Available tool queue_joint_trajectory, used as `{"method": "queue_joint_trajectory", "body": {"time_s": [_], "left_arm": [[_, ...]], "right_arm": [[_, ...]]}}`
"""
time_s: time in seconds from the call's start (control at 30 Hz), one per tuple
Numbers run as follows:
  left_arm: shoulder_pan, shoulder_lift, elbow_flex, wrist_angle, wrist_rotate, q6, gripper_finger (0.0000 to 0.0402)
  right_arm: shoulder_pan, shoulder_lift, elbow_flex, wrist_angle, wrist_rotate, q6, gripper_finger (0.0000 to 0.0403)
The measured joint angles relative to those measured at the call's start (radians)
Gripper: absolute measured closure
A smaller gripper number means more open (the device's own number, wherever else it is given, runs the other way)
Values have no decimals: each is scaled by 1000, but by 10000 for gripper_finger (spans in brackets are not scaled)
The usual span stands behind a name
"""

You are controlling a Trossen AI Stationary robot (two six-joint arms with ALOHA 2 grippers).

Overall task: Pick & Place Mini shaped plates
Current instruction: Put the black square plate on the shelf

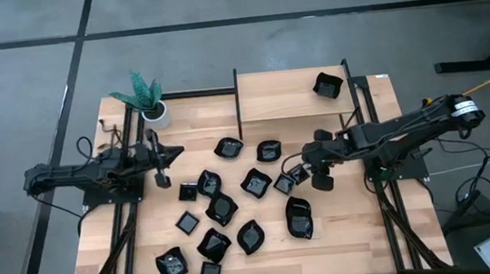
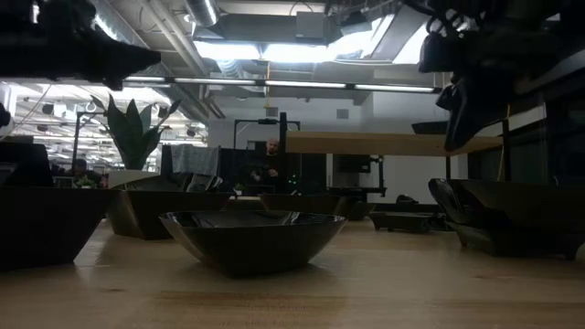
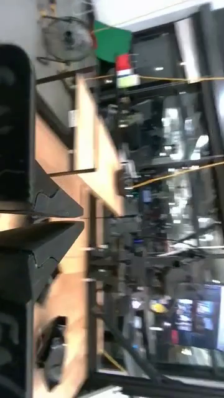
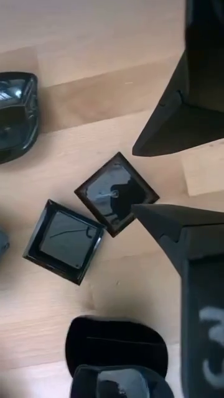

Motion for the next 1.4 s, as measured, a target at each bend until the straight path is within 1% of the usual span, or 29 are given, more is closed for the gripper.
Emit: {"method": "queue_joint_trajectory", "body": {"time_s": [0.1,0.2,0.43,0.5,0.57,0.77,1.03,1.2,1.3,1.4], "left_arm": [[0,100,29,-10,-2,-38,380],[0,220,85,-30,-2,-72,377],[0,532,225,-49,52,-115,373],[0,605,261,-48,52,-121,374],[0,667,296,-41,53,-123,374],[-16,820,394,-40,52,-123,375],[-51,1030,525,-41,40,-98,375],[-53,1133,592,-39,22,-89,375],[-53,1194,610,-1,-9,-77,375],[-53,1257,611,82,-23,-57,375]], "right_arm": [[6,2,-26,-3,-35,36,269],[18,2,-43,5,-50,67,269],[55,2,-103,93,-50,74,269],[63,2,-122,121,-48,74,269],[68,2,-144,143,-24,66,269],[76,3,-194,209,26,40,269],[76,3,-232,270,28,48,269],[76,3,-232,274,30,44,269],[76,3,-232,274,30,44,269],[76,3,-232,274,30,45,269]]}}
